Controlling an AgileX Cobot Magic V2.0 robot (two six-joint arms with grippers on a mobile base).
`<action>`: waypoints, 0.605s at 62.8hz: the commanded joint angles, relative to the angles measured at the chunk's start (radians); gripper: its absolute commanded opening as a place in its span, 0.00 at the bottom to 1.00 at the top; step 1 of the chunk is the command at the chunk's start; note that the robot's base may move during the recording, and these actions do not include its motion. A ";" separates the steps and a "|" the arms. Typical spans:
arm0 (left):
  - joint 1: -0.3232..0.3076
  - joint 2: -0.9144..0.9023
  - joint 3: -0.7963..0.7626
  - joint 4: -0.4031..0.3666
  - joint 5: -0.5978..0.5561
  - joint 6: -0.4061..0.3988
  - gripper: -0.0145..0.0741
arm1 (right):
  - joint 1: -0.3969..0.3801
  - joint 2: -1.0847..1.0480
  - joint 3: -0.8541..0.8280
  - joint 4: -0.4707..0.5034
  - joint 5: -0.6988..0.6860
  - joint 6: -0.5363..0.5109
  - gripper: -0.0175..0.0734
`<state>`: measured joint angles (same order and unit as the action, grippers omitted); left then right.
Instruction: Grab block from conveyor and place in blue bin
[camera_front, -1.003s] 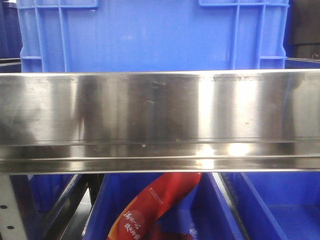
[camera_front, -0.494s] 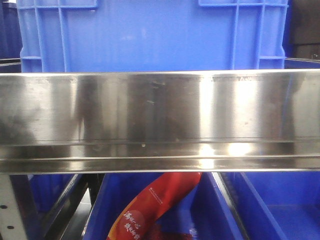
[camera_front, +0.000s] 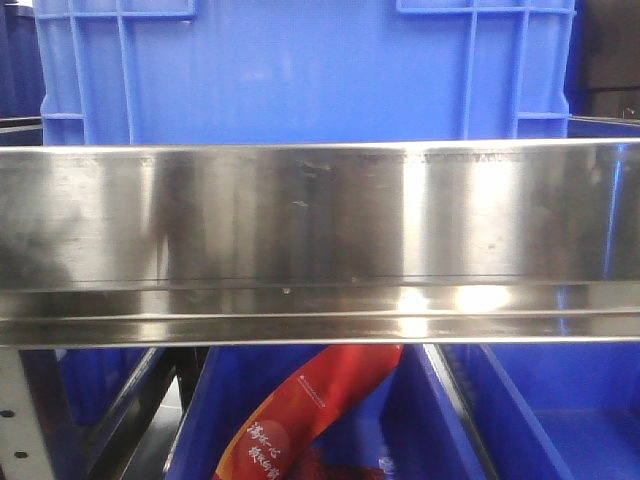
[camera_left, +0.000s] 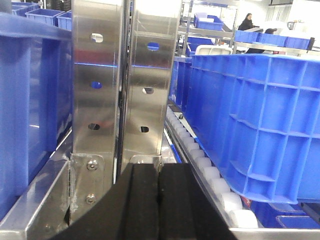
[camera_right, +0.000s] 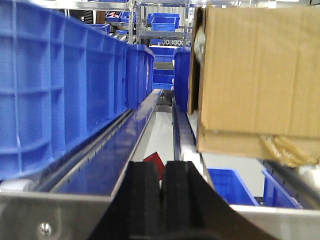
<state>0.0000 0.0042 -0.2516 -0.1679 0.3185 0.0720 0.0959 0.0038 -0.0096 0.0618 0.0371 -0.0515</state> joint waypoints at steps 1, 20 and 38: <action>0.001 -0.004 0.000 -0.002 -0.019 -0.006 0.04 | -0.006 -0.004 0.010 0.005 -0.048 0.008 0.01; 0.001 -0.004 0.000 -0.002 -0.021 -0.006 0.04 | -0.006 -0.004 0.010 0.005 -0.018 0.008 0.01; 0.001 -0.004 0.000 -0.002 -0.021 -0.006 0.04 | -0.006 -0.004 0.010 0.005 -0.018 0.008 0.01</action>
<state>0.0000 0.0042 -0.2516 -0.1679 0.3105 0.0720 0.0959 0.0038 -0.0028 0.0639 0.0331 -0.0467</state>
